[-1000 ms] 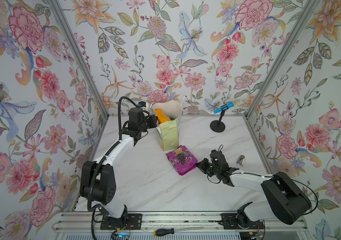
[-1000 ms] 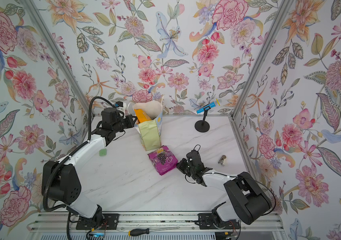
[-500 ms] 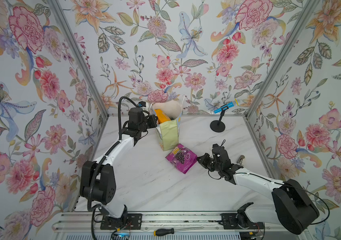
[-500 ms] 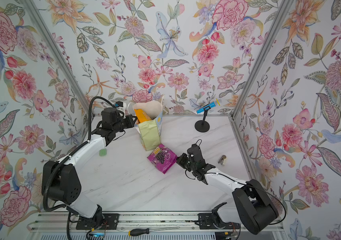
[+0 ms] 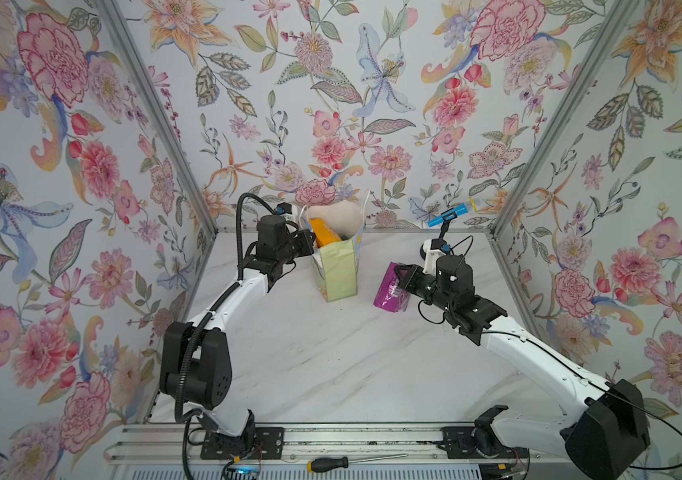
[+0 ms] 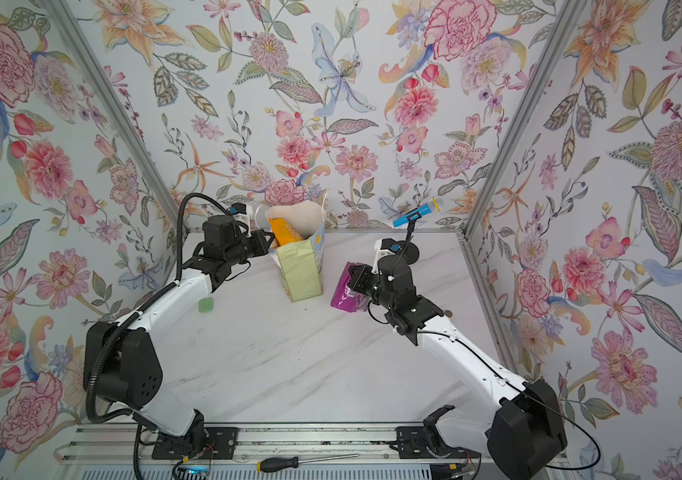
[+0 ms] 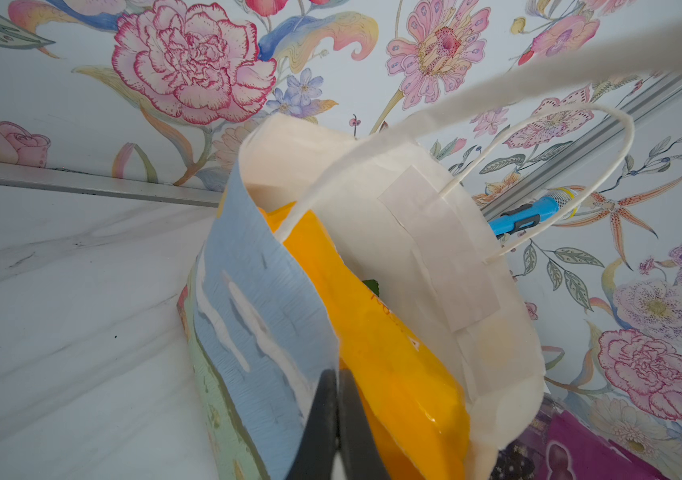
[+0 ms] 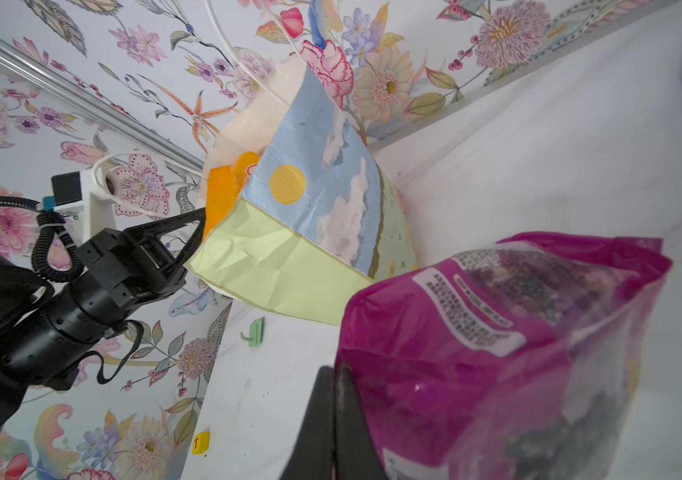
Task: Place the snacks into the paper bag
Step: 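Lift the purple grape pack and carry it over the paper bag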
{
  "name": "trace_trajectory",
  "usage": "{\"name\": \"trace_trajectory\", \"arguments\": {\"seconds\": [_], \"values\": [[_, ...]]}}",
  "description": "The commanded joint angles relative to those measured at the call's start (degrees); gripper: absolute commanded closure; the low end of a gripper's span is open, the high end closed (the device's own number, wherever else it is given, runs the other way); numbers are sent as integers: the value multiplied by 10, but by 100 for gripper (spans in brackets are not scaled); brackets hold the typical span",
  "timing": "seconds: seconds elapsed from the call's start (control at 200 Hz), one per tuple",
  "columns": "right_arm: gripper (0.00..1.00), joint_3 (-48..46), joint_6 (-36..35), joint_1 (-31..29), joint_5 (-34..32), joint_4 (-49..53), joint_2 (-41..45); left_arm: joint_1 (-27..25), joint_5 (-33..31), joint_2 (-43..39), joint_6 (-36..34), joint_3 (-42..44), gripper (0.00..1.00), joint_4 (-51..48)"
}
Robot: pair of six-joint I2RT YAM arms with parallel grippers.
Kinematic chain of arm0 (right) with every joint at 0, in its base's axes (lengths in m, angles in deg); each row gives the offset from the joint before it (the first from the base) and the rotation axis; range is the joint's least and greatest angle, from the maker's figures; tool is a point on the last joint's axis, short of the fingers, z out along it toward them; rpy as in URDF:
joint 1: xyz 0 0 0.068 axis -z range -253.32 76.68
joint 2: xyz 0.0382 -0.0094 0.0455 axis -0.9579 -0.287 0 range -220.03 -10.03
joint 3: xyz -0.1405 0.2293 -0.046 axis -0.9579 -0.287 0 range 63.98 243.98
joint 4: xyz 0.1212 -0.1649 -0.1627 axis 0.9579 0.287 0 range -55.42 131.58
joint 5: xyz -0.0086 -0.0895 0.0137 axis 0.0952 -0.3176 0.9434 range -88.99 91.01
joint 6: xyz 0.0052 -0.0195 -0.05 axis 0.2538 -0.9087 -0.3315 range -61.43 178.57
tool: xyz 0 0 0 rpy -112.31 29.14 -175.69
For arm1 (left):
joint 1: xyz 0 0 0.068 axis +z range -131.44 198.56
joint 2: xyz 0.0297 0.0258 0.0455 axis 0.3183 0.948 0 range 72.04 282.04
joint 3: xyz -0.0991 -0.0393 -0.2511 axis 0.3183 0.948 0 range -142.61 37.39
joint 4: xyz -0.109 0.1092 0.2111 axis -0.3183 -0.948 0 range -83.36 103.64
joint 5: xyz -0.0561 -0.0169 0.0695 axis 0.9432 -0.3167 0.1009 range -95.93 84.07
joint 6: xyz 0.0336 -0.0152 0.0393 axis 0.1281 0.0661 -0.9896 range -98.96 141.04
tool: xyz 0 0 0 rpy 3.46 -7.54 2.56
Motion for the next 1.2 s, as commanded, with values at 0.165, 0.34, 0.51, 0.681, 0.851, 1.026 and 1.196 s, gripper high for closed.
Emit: {"name": "trace_trajectory", "arguments": {"seconds": [0.165,0.34,0.51,0.681,0.851,1.026,1.196], "values": [[100,180,-90,-24,10,-20,-45,3,22,-14,-3,-3,100,28],[100,299,-128,-39,30,-11,-93,4,21,-18,-4,-5,100,24],[100,423,-157,-45,58,7,-154,4,20,-17,-2,-3,100,27],[100,553,-175,-45,92,43,-234,4,22,-16,-1,-3,100,26],[100,672,-178,-44,110,75,-317,4,23,-14,1,-2,100,26],[100,773,-181,-45,109,91,-395,4,20,-20,1,3,100,27],[100,865,-175,-41,117,122,-467,5,19,-24,0,5,100,24]]}}
